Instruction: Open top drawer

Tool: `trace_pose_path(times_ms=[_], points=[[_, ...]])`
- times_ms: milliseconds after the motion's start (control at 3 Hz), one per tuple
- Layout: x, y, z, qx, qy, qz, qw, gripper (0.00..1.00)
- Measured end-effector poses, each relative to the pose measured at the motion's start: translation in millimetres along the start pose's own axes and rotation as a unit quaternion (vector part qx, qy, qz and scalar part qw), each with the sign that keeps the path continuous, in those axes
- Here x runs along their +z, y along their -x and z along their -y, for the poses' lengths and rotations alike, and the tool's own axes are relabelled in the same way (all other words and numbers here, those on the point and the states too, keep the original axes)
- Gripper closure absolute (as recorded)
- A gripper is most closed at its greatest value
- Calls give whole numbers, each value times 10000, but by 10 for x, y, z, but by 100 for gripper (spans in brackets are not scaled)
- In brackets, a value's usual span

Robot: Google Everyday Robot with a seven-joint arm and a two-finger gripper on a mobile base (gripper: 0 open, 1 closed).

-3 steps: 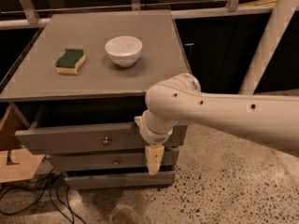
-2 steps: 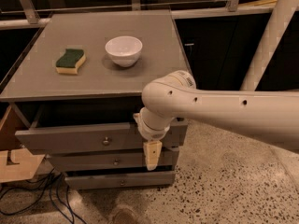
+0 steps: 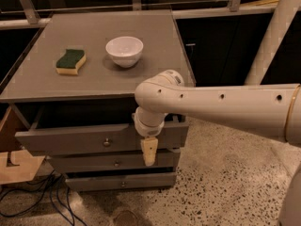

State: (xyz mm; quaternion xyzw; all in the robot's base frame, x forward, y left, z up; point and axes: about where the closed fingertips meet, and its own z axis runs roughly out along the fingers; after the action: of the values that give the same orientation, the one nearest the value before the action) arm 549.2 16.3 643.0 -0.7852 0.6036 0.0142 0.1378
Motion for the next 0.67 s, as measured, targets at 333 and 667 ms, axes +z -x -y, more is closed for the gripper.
trace_pose_path(times_ms=[333,667], points=[[7,2,0,-3,5,1,10000,15],[7,2,0,-3,5,1,10000,35]])
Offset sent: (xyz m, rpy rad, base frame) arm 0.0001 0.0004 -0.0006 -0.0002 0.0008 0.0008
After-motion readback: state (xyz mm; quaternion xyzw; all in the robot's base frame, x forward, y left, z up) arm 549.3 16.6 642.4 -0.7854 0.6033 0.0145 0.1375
